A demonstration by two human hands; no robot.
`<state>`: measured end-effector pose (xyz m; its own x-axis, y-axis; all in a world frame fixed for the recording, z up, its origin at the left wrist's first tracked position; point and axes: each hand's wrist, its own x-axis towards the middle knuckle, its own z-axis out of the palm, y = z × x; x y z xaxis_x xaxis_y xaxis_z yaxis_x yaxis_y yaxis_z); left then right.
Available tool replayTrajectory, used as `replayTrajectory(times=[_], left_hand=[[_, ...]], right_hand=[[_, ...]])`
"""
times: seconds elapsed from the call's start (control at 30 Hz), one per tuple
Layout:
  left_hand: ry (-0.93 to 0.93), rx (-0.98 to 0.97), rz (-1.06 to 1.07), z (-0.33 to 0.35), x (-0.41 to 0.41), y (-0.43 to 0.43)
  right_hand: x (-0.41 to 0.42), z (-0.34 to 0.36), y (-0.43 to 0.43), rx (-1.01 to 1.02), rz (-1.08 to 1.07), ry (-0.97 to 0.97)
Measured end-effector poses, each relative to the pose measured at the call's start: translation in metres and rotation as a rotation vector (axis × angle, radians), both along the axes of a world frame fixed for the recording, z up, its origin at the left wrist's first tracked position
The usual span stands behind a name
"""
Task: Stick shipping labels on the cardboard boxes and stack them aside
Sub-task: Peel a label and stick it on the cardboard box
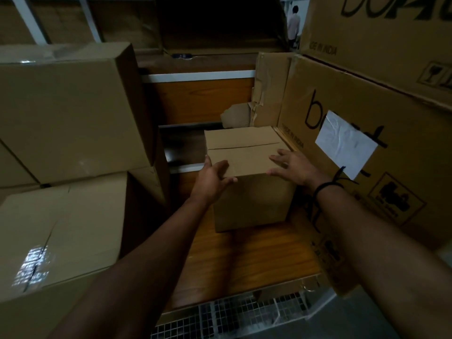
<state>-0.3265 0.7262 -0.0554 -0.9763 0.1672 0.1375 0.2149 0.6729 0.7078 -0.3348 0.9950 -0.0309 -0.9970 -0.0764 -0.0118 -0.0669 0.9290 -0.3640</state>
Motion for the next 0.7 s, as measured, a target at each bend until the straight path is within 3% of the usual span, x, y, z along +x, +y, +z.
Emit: replayTrajectory(times=[0.17,0.3,0.43,0.6,0.7], left_hand=[[0.015,0.048,0.003,0.028,0.029,-0.011],[0.122,0.093,-0.024,0.062,0.073,-0.039],[0.118,0.052,-0.048,0.08,0.112,-0.108],[0.048,-0.021,0.09,0.079,0.161,-0.222],[-0.089,-0.092,0.193,0.066,0.185,-0.293]], right_hand=[[0.021,0.009,-0.029,0.223,-0.015,0.146],[0.053,0.017,-0.107,0.052,0.145,0.303],[0.091,0.014,-0.187,-0.187,0.298,0.249],[0.128,0.008,-0.272,-0.285,0.298,0.083],[0.144,0.011,-0.318,-0.291,0.249,0.022]])
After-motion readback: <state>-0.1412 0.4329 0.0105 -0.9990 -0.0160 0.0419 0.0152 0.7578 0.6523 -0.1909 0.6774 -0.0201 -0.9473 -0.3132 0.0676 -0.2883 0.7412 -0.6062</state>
